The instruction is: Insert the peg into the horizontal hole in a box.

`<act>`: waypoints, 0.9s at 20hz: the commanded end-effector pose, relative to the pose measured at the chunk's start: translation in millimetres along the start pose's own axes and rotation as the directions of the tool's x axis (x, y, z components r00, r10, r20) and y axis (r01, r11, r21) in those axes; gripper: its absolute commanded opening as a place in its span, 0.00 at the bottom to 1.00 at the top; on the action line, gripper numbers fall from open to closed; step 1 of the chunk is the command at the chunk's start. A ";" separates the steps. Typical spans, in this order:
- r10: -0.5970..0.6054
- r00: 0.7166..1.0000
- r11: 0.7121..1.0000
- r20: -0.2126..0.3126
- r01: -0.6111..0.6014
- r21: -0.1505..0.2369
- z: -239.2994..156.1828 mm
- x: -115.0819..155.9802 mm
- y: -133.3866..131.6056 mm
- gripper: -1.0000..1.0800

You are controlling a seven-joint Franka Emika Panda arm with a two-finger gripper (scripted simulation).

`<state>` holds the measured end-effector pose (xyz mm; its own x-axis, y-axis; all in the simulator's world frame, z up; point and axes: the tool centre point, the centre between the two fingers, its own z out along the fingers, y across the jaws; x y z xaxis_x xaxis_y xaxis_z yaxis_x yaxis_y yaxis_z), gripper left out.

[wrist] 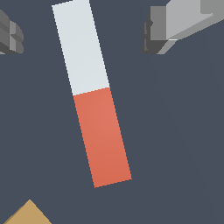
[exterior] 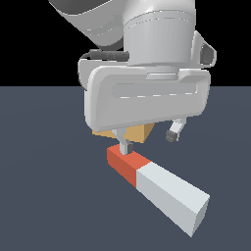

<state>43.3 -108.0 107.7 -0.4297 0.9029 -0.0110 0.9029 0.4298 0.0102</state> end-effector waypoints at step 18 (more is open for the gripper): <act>-0.232 0.973 0.973 -0.013 0.232 0.007 36.1 -26.9 15.7 0.96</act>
<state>68.9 -125.6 72.3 -0.6251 0.7805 0.0003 0.7805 0.6251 0.0000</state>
